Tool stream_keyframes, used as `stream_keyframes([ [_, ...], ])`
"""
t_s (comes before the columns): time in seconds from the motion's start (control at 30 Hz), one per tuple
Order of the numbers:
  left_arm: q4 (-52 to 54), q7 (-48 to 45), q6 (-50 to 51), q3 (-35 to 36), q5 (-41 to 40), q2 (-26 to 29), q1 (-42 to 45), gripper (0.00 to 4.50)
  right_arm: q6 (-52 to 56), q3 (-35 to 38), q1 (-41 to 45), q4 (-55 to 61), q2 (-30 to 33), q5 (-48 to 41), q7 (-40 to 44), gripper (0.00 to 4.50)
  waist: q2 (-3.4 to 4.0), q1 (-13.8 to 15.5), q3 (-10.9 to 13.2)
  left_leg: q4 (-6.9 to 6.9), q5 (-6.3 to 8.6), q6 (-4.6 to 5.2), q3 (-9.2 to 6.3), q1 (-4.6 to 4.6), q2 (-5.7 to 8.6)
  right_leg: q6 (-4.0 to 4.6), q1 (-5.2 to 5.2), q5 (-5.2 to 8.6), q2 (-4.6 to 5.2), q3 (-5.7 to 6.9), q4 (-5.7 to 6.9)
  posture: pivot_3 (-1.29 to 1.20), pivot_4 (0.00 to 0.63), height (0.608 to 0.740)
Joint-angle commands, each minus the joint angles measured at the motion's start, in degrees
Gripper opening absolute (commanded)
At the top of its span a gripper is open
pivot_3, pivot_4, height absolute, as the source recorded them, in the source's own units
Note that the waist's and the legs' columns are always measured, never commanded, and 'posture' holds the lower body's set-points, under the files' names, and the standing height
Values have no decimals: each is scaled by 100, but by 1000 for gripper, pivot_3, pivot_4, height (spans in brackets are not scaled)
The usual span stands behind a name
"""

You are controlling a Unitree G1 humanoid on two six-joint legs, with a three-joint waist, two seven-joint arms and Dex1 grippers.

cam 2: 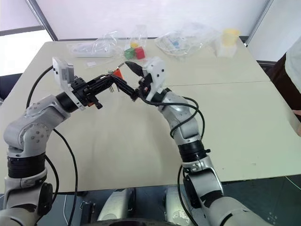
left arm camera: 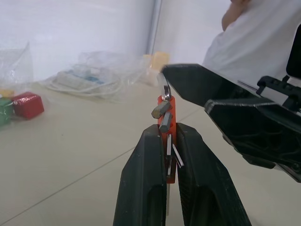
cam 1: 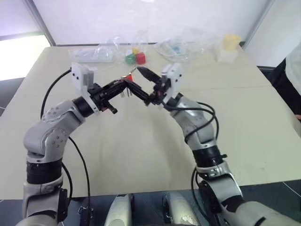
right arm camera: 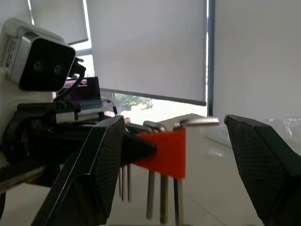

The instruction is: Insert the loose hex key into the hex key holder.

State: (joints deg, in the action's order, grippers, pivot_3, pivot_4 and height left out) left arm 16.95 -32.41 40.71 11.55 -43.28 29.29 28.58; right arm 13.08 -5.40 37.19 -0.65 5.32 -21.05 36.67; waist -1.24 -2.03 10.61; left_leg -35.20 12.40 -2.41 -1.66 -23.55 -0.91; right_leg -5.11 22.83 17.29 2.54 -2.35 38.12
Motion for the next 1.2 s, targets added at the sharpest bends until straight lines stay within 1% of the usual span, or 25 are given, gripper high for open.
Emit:
stream_keyframes([
  [0.03,182,66,93,10,-186,-82,30,0,225,153,-248,617,249,-175,35,3671,0,-3,0,0,0,0,0,0,0,0,-1,0,0,0,0,0,150,740],
  [0.2,284,253,513,-24,-467,-256,-178,0,421,291,-546,870,482,-179,-133,3671,0,-51,0,0,0,0,-1,2,-1,0,0,0,-8,-1,3,0,150,740],
  [0.33,398,386,806,-37,-681,-336,-496,0,504,287,-659,1006,469,-158,-276,3671,0,-42,0,2,0,0,-2,2,-3,0,3,0,-13,-2,3,0,150,740],
  [0.57,205,835,1270,239,-1093,-502,-929,0,609,144,-889,1238,374,-115,-468,3671,0,-30,0,-3,0,0,-2,2,-2,0,-2,0,-6,-2,2,0,150,740],
  [0.77,24,1295,1759,36,-920,-548,-1425,0,652,85,-952,1284,370,-74,-590,3671,0,-30,0,-2,0,0,-1,2,-1,0,-2,0,-5,-2,2,0,150,740],
  [0.97,-412,1833,2114,403,-970,-685,-1708,0,672,49,-1037,1343,387,-71,-652,3671,-2,-28,-1,-3,0,0,-3,3,-2,0,-3,0,-6,-2,2,0,150,740],
  [1.2,-749,2432,2238,1047,-1181,-782,-1673,0,679,-7,-1133,1398,387,-63,-697,3671,-2,-50,-3,-2,0,0,-3,18,-3,1,-12,0,-8,-2,6,0,150,740],
])
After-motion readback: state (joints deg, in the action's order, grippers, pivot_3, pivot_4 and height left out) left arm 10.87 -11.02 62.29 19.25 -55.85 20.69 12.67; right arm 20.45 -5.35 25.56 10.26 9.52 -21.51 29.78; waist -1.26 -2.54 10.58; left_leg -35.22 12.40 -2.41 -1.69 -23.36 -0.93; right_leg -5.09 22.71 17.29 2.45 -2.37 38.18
